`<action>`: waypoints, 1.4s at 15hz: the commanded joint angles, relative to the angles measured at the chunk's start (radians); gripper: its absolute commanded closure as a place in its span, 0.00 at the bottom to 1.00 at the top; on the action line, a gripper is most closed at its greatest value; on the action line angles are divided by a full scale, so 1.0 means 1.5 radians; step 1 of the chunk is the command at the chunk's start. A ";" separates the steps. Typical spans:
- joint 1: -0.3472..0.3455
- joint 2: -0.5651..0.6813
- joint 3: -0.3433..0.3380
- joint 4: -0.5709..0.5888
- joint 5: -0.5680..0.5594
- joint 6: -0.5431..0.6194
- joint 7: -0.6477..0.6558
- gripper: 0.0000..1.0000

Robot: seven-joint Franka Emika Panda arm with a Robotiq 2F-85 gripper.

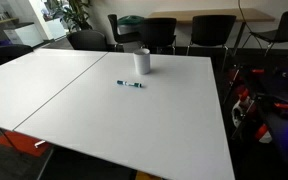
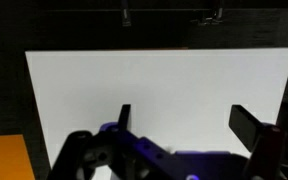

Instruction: Pick up the marker and put it on the left side of the table

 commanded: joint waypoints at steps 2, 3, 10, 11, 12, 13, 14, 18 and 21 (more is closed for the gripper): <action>-0.004 0.001 0.004 0.001 0.003 -0.001 -0.002 0.00; -0.004 0.001 0.004 0.001 0.003 -0.001 -0.002 0.00; -0.003 0.002 0.007 0.000 0.001 0.004 0.000 0.00; -0.002 0.007 0.010 0.001 0.001 0.007 0.004 0.00; -0.001 0.016 0.016 0.003 0.000 0.017 0.010 0.00; 0.000 0.024 0.022 0.004 0.000 0.028 0.018 0.00; 0.005 0.041 0.027 0.007 -0.001 0.049 0.020 0.00; 0.005 0.137 0.073 0.005 -0.014 0.198 0.063 0.00; -0.001 0.220 0.115 0.008 -0.036 0.317 0.111 0.00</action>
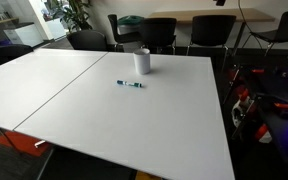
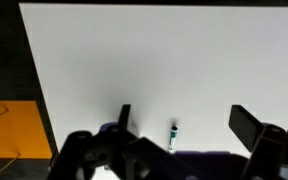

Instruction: Pick up the marker and put it on the left side of the table

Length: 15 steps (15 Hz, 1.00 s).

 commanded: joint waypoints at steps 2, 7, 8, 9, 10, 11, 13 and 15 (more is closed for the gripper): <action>-0.017 0.148 0.062 0.021 -0.056 0.152 0.096 0.00; -0.042 0.274 0.090 0.054 -0.157 0.229 0.186 0.00; -0.046 0.300 0.091 0.066 -0.180 0.235 0.205 0.00; -0.046 0.321 0.088 0.079 -0.202 0.235 0.218 0.00; -0.045 0.345 0.084 0.093 -0.225 0.241 0.231 0.00; -0.041 0.367 0.080 0.109 -0.246 0.240 0.249 0.00; -0.027 0.410 0.068 0.142 -0.270 0.242 0.275 0.00; -0.011 0.451 0.056 0.176 -0.274 0.243 0.289 0.00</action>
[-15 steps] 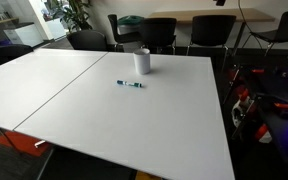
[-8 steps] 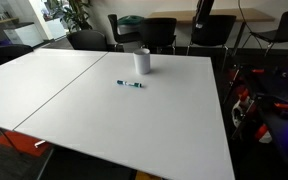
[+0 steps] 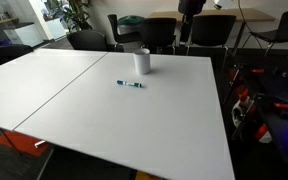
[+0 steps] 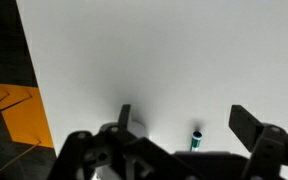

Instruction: Pick up the marker and put it on the left side of the table

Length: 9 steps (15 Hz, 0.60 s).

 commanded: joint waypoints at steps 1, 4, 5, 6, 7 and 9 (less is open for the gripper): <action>0.031 0.090 -0.024 0.074 -0.019 0.018 0.041 0.00; 0.054 0.083 -0.046 0.069 0.002 0.005 0.013 0.00; 0.062 0.097 -0.051 0.079 0.003 0.006 0.013 0.00; 0.066 0.101 -0.056 0.080 0.003 0.006 0.013 0.00; 0.068 0.101 -0.058 0.079 0.003 0.006 0.013 0.00; 0.068 0.099 -0.059 0.078 0.003 0.006 0.014 0.00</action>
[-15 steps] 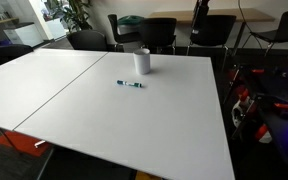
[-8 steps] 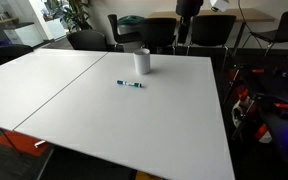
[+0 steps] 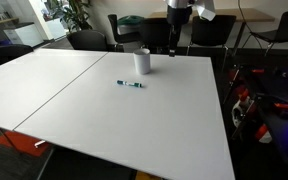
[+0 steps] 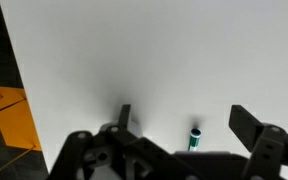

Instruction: Pick up the marker and put it on the left side of the table

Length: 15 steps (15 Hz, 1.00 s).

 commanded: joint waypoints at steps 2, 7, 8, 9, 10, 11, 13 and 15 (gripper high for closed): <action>0.024 -0.001 -0.024 0.000 0.007 0.000 -0.006 0.00; 0.043 0.042 -0.016 0.046 0.042 0.006 -0.020 0.00; 0.050 0.055 -0.016 0.059 0.048 0.008 -0.016 0.00; 0.057 0.072 -0.018 0.076 0.050 0.010 -0.010 0.00; 0.066 0.086 -0.024 0.093 0.043 0.007 0.003 0.00; 0.073 0.102 -0.029 0.109 0.041 0.008 0.010 0.00; 0.090 0.137 -0.046 0.146 0.032 0.005 0.028 0.00; 0.099 0.176 -0.058 0.184 0.043 0.007 0.019 0.00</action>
